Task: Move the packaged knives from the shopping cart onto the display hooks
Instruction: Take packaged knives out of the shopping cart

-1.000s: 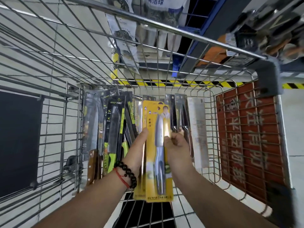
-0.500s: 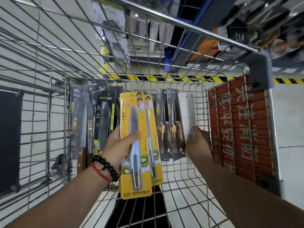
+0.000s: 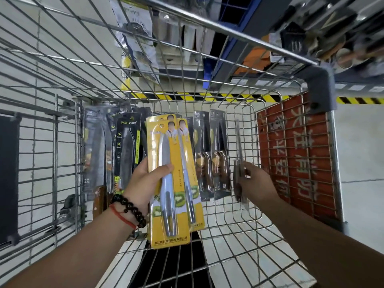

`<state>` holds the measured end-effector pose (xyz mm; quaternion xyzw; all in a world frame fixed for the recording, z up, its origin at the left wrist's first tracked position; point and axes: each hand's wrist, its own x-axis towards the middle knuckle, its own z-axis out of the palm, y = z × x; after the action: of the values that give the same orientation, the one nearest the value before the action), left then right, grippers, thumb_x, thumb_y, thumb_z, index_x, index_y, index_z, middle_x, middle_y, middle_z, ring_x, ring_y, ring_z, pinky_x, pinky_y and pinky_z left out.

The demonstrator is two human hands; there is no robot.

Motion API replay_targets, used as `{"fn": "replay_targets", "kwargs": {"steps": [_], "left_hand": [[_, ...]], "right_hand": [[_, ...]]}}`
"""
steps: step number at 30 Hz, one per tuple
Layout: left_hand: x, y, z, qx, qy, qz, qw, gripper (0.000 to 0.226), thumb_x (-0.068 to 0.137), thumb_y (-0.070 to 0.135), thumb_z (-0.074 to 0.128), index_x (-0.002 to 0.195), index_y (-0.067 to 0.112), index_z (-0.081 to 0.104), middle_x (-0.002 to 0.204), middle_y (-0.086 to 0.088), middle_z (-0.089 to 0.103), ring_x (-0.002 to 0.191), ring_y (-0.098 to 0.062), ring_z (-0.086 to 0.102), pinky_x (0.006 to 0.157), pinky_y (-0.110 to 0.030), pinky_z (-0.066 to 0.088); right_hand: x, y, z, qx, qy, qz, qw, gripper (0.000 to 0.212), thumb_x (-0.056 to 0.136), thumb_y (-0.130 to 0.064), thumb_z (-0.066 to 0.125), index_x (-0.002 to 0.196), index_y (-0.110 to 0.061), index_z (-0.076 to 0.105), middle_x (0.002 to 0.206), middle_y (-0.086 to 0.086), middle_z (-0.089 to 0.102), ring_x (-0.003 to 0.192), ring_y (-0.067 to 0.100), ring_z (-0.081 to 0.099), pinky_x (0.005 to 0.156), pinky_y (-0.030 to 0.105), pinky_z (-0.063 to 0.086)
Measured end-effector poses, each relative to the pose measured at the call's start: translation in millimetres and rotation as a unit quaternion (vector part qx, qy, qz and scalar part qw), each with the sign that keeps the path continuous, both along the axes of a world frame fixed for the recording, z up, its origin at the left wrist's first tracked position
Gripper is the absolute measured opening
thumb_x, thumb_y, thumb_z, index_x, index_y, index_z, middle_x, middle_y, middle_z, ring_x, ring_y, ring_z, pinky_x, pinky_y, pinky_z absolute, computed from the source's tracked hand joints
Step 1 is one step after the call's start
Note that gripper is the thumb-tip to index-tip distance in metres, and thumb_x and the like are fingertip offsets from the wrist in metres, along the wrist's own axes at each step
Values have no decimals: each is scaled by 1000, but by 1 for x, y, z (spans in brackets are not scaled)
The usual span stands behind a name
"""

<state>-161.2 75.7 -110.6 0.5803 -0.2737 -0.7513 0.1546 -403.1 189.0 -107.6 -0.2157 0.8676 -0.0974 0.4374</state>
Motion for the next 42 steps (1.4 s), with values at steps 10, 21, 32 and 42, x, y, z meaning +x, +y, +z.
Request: {"fn": "replay_targets", "kwargs": {"steps": [10,21,32,42], "left_hand": [[11,-2,-1,9,-16,-9,1000,29,84,20,70,109,33,60,109,11,67,106,-9,58,91,-32,35],[38,-25,2,-11,-46,21,999,78,70,37,80,138,22,46,139,1,54,130,-20,47,106,-39,33],[67,-38,25,-26,-59,45,997,28,82,15,69,108,27,64,96,11,74,98,-12,65,91,-34,46],[88,-45,23,-24,-78,44,996,37,82,17,69,117,27,63,103,8,73,100,-11,65,98,-38,44]], "right_hand": [[-6,-19,12,-56,59,-228,970,42,101,-8,38,135,-29,52,93,1,65,61,18,57,52,34,52],[83,-48,-5,-36,123,171,977,75,86,-42,65,147,-32,23,157,4,14,145,30,18,117,52,23],[100,-72,-27,86,143,252,953,90,83,-69,51,145,-53,-13,162,6,-17,147,40,-10,113,63,-1],[99,-68,-26,13,214,332,919,62,93,-36,46,148,-40,20,162,8,0,150,31,-3,117,62,1]]}}
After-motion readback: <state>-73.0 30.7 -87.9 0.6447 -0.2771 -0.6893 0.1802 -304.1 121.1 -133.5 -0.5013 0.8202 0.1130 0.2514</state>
